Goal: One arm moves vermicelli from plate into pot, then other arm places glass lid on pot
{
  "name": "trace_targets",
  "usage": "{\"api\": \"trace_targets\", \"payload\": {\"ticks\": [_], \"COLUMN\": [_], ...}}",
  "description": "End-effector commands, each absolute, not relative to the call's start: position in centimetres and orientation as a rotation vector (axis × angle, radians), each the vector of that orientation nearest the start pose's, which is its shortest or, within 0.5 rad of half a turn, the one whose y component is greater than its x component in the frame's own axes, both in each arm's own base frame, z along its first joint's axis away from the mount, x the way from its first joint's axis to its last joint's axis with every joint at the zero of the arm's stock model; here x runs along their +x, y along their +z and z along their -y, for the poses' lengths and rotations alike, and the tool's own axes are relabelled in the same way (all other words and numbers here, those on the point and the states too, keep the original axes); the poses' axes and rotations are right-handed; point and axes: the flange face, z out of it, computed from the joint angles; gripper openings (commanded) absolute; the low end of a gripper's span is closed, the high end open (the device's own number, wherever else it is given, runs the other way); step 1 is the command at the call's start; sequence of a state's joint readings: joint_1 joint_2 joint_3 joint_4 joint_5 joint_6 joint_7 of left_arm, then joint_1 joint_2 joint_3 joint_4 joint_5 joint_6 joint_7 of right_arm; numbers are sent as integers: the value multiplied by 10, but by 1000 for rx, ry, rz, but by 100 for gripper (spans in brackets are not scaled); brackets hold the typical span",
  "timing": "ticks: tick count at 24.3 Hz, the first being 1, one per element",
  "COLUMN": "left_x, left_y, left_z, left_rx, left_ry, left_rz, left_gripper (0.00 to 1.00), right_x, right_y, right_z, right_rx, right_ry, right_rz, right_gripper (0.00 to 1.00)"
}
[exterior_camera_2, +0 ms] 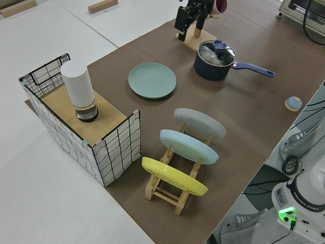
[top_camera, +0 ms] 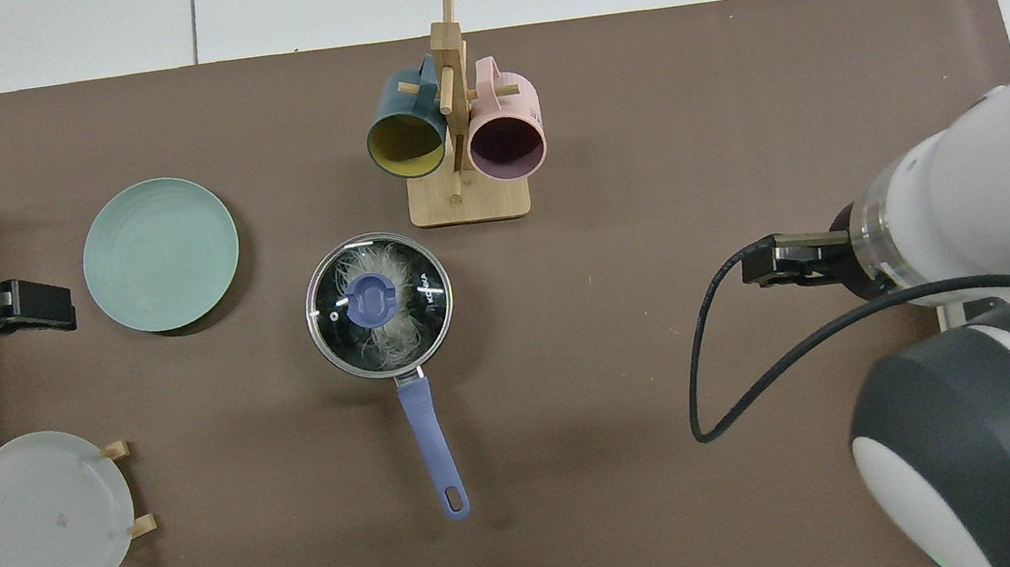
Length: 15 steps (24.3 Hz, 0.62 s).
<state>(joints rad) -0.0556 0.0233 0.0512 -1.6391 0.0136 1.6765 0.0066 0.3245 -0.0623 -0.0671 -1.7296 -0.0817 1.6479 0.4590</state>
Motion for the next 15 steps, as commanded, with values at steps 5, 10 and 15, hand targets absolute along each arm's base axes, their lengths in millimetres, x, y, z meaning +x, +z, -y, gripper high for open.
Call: {"api": "trace_targets", "payload": {"ticks": [5,10,15], "left_x": [563,563,563], "left_y": [591,591,590], "left_z": [0,0,0], "left_rx": [-3137,-3137,-3137], "left_ry": [-12,-10,-2], "left_rz": [-13,-10,-13], "left_gripper": [100,100,100], "right_x": [538,545,542], "right_y": [586,589,585], "right_z": [-77,-49,-39], "right_rx": [-3158,-3140,-3123], "right_ry": [-97,-89,-40], "right_rz": [-284,-362,-359], "right_gripper": [99,99,99]}}
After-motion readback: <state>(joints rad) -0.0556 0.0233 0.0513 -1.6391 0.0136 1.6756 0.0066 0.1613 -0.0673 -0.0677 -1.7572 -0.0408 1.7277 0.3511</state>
